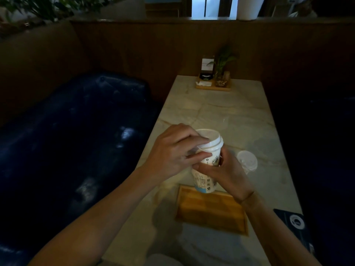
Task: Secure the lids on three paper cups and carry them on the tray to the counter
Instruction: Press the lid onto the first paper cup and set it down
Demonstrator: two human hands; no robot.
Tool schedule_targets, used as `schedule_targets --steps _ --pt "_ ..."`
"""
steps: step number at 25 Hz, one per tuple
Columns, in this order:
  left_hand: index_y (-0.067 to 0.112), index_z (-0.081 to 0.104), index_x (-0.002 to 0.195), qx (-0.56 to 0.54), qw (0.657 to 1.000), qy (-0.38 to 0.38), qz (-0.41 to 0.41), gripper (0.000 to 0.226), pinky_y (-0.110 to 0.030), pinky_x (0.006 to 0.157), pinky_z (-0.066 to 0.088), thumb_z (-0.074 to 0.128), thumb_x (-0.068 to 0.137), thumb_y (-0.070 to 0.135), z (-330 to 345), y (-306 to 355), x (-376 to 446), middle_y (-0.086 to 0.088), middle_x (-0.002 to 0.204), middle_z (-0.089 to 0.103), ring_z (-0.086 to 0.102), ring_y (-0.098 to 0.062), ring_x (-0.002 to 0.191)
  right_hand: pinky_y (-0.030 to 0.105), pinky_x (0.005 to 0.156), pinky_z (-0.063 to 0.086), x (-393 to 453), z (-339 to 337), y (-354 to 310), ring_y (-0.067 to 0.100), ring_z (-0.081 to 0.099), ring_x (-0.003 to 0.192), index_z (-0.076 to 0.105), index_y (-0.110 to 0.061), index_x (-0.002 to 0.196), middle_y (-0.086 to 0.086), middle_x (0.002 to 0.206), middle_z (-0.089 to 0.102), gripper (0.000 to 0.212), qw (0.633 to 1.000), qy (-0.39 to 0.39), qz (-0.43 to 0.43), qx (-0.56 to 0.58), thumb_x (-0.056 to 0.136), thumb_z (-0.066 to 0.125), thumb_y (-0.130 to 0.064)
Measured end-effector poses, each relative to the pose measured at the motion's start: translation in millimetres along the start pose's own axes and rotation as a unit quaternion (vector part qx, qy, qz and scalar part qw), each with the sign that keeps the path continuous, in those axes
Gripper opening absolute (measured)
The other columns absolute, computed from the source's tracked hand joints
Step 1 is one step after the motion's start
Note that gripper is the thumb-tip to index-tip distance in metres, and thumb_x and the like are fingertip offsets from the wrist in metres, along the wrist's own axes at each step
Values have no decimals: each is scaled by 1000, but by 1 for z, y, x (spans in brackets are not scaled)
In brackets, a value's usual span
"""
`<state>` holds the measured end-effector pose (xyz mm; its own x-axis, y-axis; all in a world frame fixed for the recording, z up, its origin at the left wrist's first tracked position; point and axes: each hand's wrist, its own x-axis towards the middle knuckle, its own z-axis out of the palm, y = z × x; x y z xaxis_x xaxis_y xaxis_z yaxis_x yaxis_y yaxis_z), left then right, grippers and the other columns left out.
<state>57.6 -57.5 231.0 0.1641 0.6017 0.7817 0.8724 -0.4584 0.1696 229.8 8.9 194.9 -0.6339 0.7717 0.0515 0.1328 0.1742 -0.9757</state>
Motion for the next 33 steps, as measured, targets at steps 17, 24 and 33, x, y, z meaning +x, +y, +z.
schedule_targets --steps 17,24,33 --pt "9 73 106 -257 939 -50 -224 17 -28 88 54 70 89 13 -15 9 -32 3 109 69 67 -15 103 34 82 60 -21 3 16 16 70 106 49 -20 132 0 117 71 86 992 0 12 126 56 85 -38" --pt "14 76 102 -295 908 -140 -264 16 -26 86 54 68 89 19 -39 4 -41 6 105 71 69 -16 99 16 74 56 -33 12 24 5 70 102 54 -32 122 -14 112 73 68 983 -77 34 163 60 82 -31" --pt "9 76 96 -318 897 -175 -251 12 -38 85 58 74 85 11 -51 3 -33 0 99 74 70 -18 95 15 73 56 -36 12 22 7 72 98 58 -27 120 -11 109 75 57 977 -119 31 175 66 78 -26"
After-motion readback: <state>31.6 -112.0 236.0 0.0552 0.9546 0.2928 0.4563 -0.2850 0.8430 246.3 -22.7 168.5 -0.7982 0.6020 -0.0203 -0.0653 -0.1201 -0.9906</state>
